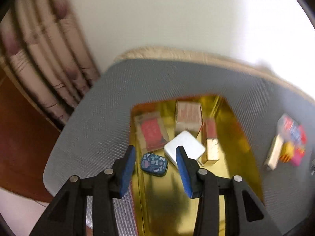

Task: Organize rigid objects
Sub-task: 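Lower the blue keychain into the tin and open the left gripper, then carry the white striped cube into the tin and open the right gripper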

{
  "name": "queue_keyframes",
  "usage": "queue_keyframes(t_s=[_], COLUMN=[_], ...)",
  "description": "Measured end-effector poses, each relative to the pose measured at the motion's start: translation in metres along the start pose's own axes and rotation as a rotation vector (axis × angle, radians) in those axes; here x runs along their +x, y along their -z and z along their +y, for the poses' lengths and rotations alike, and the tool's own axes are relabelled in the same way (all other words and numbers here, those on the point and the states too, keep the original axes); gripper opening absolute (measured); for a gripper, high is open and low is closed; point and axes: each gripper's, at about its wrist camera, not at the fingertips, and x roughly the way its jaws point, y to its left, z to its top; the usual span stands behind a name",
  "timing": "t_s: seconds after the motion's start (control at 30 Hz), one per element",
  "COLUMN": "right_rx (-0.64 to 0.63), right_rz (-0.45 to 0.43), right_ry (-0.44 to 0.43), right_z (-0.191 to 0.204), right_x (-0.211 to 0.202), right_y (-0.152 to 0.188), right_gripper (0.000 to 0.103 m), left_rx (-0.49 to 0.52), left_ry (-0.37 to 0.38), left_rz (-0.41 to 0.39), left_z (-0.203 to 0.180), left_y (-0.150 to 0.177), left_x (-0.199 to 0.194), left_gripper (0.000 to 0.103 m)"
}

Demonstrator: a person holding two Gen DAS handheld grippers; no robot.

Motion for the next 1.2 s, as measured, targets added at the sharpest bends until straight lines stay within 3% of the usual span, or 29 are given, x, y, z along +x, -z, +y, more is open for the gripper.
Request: queue_keyframes(t_s=[0.17,0.37,0.53,0.67,0.87,1.0,1.2], right_rx=[-0.003,0.002,-0.063,-0.122,-0.2,-0.25,-0.272], right_rz=[0.018,-0.021,-0.062,-0.077,0.027,0.165,0.265], right_ry=[0.029,-0.004,-0.118,-0.229,-0.349,-0.322,-0.267], right_z=[0.004,0.031,0.091,0.158,0.256,0.314,0.347], right_x=[0.001,-0.017,-0.033,-0.03,0.04,0.111,0.167], right_y=[-0.002,-0.017,-0.046,-0.072,-0.106,-0.111,-0.102], right_gripper=[0.034,0.034,0.034,0.034,0.034,0.034,0.034], left_rx=[-0.148,-0.279,-0.283,-0.256,-0.295,-0.348,-0.435], left_ry=[-0.028,-0.012,-0.024,-0.077,-0.078,-0.074,-0.079], left_rz=[-0.115,-0.093,-0.104,-0.179,-0.219,-0.16,-0.086], left_z=[0.016,0.018,0.012,0.008,0.021,0.034,0.056], left_y=[0.044,0.122,0.153,0.163,0.162,0.162,0.166], left_x=[-0.064,-0.102,-0.113,-0.126,-0.13,-0.12,-0.106], left_gripper=[0.045,0.051,0.051,0.051,0.054,0.054,0.054])
